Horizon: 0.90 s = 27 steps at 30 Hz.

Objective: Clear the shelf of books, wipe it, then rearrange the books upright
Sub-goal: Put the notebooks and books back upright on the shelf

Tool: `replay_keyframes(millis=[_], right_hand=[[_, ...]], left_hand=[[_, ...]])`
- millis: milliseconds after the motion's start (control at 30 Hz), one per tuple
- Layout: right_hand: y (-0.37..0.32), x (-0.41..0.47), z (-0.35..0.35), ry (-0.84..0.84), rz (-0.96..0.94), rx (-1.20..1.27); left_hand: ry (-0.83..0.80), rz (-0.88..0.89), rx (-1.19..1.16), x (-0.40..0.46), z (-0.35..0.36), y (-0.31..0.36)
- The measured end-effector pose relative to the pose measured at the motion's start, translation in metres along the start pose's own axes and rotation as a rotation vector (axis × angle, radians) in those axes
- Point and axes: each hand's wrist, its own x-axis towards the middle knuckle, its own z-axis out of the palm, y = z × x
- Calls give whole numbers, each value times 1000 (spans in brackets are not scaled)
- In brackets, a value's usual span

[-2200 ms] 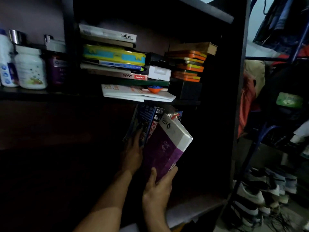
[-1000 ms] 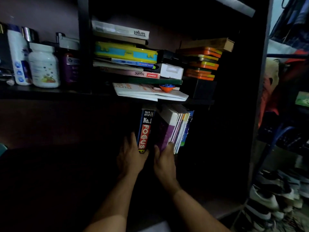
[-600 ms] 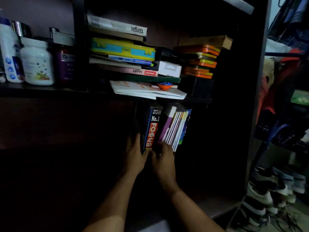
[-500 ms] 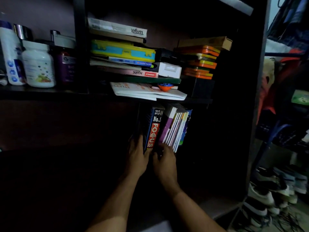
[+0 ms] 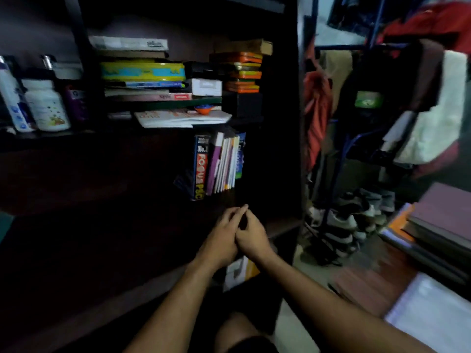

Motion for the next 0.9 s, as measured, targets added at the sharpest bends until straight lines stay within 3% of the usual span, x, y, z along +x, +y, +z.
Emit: replay_keyframes(millis=[300,400,500,600,700,900], right_hand=[[29,-186,-218,71,84,-226],[51,-251,-276,142,100,-377],[88,-296,-323,146,362,-660],[118,-326,-328,52,632,-703],[122,-333,-300,66,608,-708],[113,-309,-278,241,613,-386]], left_hand=[[-288,200,-161,-54,91,200],[-338,160,-35,-67,126,244],[-434,30,98,-73,159,261],[-446,-23,212,-78,175,257],[-465,-43,232,-70,177,250],[-611,-280,-417,-62,164,238]])
